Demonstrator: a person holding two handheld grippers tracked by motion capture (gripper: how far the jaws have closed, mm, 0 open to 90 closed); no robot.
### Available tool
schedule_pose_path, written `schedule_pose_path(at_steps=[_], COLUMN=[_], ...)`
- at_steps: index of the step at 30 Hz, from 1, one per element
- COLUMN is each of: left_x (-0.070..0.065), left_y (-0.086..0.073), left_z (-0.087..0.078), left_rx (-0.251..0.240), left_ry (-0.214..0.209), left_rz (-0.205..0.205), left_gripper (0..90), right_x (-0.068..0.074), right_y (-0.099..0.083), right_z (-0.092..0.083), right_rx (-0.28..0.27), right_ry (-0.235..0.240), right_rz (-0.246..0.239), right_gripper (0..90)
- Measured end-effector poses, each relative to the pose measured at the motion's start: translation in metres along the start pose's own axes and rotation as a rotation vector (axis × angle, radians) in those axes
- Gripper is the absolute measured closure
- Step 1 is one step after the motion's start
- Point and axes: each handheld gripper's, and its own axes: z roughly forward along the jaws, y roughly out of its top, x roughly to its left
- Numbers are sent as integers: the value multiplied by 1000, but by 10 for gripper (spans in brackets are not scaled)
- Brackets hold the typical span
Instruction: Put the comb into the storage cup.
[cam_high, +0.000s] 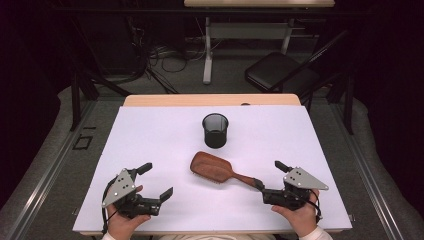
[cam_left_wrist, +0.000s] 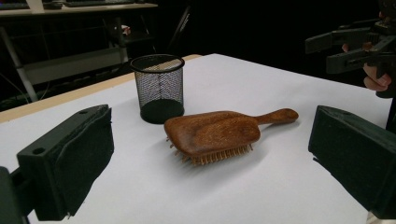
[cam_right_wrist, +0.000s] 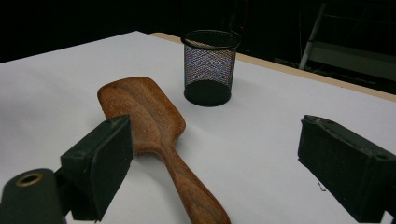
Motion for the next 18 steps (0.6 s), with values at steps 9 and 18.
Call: schedule_pose_path(at_steps=[9,18], left_x=[2,3], left_y=[-2,-6], left_z=[3,6], left_rx=[-2,9], left_ry=[-6,-31], left_rz=[-8,-15], left_gripper=[4,4], right_x=[1,-2], right_y=[-1,0], right_z=[0,6], right_rx=[9,57], right_ry=[9,-4], right_rz=[-16,-22], right_gripper=[105,106])
